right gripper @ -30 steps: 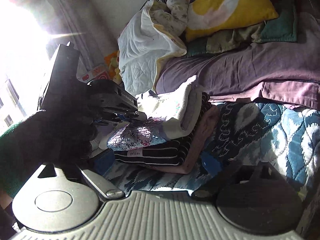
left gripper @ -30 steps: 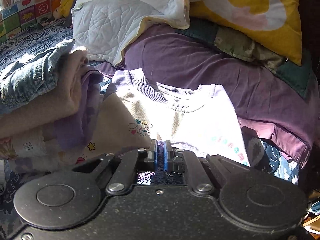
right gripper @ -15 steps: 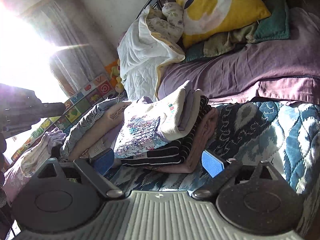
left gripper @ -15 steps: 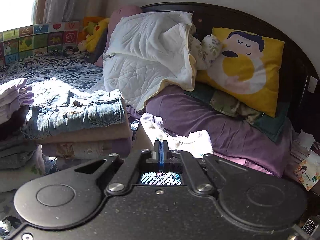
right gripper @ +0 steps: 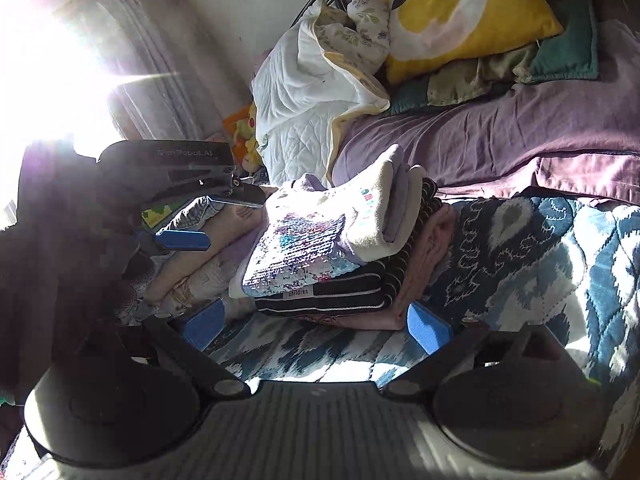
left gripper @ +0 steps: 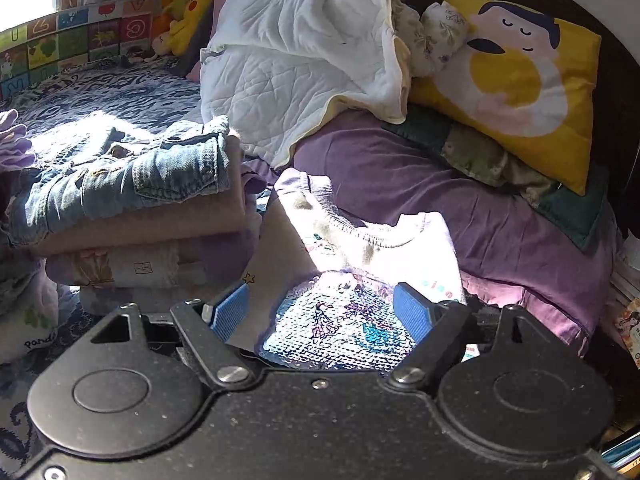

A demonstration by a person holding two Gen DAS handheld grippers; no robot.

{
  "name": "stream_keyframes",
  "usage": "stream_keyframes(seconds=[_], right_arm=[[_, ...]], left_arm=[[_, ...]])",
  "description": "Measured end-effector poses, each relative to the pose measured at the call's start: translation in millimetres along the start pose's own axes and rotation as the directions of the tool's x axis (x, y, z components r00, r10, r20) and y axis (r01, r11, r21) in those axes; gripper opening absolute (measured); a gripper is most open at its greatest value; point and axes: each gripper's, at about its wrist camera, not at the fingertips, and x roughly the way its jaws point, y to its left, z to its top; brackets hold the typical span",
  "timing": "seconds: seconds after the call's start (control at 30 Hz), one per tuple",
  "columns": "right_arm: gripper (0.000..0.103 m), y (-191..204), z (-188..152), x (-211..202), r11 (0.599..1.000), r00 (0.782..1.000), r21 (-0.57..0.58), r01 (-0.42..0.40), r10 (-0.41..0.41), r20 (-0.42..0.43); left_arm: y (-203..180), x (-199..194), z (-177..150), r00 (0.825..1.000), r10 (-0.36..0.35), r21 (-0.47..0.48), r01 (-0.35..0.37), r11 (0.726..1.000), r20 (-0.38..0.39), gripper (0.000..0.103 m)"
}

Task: Fold clothes
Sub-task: 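Grasp the lavender-and-cream sweatshirt with the left tool while the right tool approaches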

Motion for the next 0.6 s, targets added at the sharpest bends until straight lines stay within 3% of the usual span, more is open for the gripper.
stream_keyframes(seconds=[0.17,0.2,0.23,0.3,0.6], right_arm=[[0.097,-3.4,2.2,9.1,1.000,1.000,0.003,-0.001,0.002,-0.016],[0.097,-4.4,2.3,10.7,1.000,1.000,0.008,-0.002,0.002,-0.020],[0.097,-5.3,2.5,12.3,1.000,1.000,0.014,-0.003,0.003,-0.024],[0.097,-6.2,2.6,14.5,1.000,1.000,0.021,-0.006,0.006,-0.029],[0.097,-8.2,4.3,2.4,0.998,0.999,0.061,-0.023,0.022,0.024]], left_arm=[[-5.7,56.2,7.4,0.996,-0.005,-0.021,0.003,1.000,-0.089,0.078],[-6.5,62.8,3.1,0.995,0.001,-0.020,-0.003,1.000,-0.097,0.057],[-7.7,62.9,0.4,0.996,-0.001,-0.015,0.000,1.000,-0.093,0.029],[-10.0,59.1,-3.4,0.997,-0.011,-0.003,0.011,1.000,-0.078,0.008],[-2.2,-37.9,-1.5,0.994,-0.048,-0.047,0.052,0.998,0.100,0.005]])
